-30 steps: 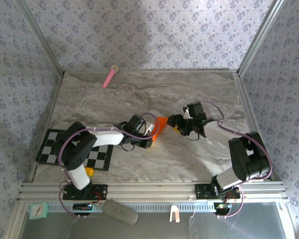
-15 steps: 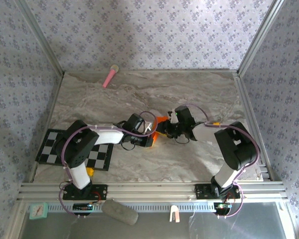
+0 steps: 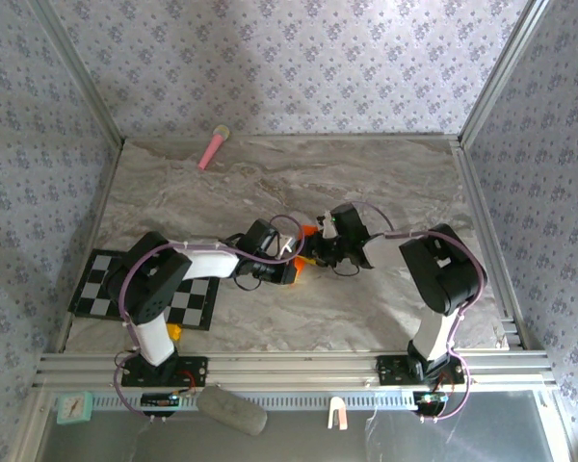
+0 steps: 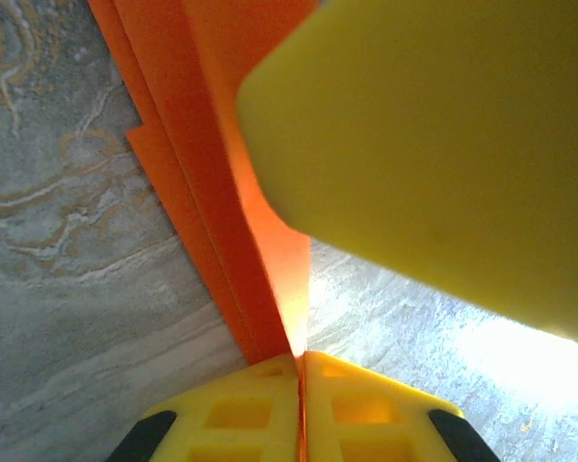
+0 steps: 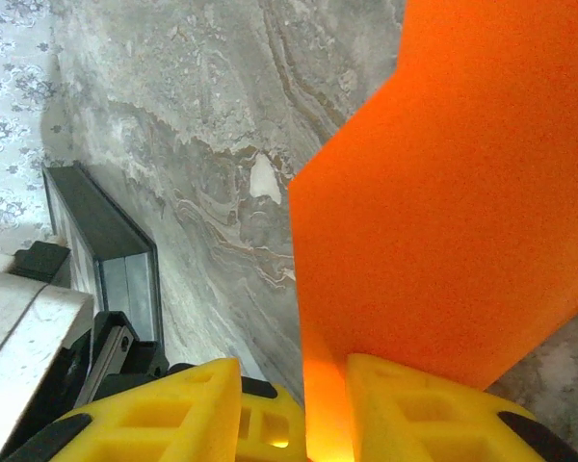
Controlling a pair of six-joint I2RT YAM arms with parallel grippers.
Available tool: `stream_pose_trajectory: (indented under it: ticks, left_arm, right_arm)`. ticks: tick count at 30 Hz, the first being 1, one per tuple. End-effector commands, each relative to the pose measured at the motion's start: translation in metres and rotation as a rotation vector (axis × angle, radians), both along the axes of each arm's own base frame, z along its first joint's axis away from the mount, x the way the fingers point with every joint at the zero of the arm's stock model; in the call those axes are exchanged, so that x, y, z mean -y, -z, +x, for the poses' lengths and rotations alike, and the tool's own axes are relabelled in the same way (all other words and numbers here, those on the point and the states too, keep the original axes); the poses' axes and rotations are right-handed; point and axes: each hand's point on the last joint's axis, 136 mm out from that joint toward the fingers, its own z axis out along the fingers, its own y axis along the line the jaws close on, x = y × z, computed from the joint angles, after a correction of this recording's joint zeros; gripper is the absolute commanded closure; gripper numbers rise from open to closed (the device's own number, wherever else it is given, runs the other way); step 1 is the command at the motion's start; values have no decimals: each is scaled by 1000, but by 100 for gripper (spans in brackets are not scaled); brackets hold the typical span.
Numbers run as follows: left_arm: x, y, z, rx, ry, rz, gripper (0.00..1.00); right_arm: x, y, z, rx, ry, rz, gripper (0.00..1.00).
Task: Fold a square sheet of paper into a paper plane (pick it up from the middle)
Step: Fold the wing for the fifth time at the center of the table.
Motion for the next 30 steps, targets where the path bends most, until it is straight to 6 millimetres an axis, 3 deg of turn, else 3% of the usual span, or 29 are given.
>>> stream_pose_trajectory:
  ticks: [1,15,27,30]
  left_arm:
    - [-22,27,-13,-75,-26,107,88]
    - [-21,9,-9,-45,-43,80,80]
    - [-31,-22,-5,8,-91,77,72]
    - [-28,-37,0,35,-117,38,72]
  right_arm:
    - [-3,3,1,-15,-6,-18,66]
    - [0,14,3,-40,2,-63,65]
    - [0,27,2,-85,3,-94,64]
    - [0,27,1,-89,0,-95,64]
